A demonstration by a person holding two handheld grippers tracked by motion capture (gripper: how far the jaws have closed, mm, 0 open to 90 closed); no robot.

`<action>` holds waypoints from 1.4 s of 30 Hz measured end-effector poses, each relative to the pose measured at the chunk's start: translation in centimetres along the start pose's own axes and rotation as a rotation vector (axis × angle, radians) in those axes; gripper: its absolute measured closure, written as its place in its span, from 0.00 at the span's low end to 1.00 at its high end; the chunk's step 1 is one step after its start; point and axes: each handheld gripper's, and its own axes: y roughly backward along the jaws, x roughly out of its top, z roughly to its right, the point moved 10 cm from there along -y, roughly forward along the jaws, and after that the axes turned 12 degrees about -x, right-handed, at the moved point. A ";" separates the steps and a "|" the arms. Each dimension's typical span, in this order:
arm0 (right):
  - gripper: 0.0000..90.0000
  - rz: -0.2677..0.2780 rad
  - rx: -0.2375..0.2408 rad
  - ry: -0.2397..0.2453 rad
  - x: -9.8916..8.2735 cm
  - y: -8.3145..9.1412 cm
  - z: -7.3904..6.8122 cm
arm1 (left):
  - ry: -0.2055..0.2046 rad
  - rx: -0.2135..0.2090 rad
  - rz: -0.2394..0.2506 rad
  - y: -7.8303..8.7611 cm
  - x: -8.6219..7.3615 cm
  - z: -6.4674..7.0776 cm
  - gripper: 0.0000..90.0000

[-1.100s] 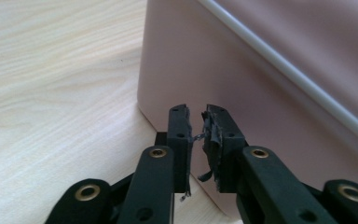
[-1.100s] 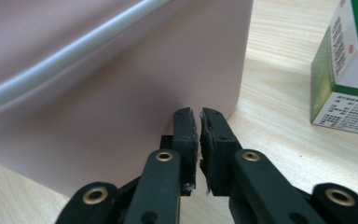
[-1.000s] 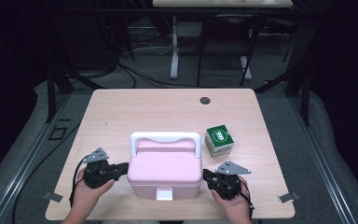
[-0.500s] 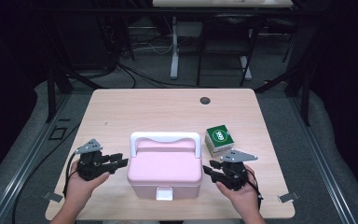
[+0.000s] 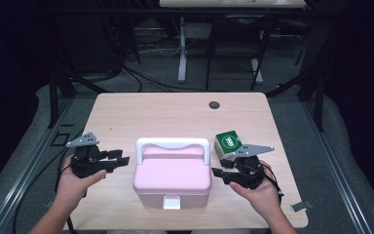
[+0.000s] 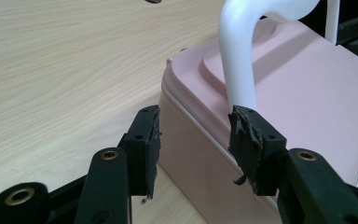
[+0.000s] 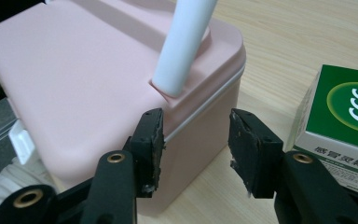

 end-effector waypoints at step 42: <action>0.63 -0.094 0.141 0.107 4.2 -1.0 -1.1 | -0.072 -0.067 -0.213 -3.5 2.8 2.0 0.65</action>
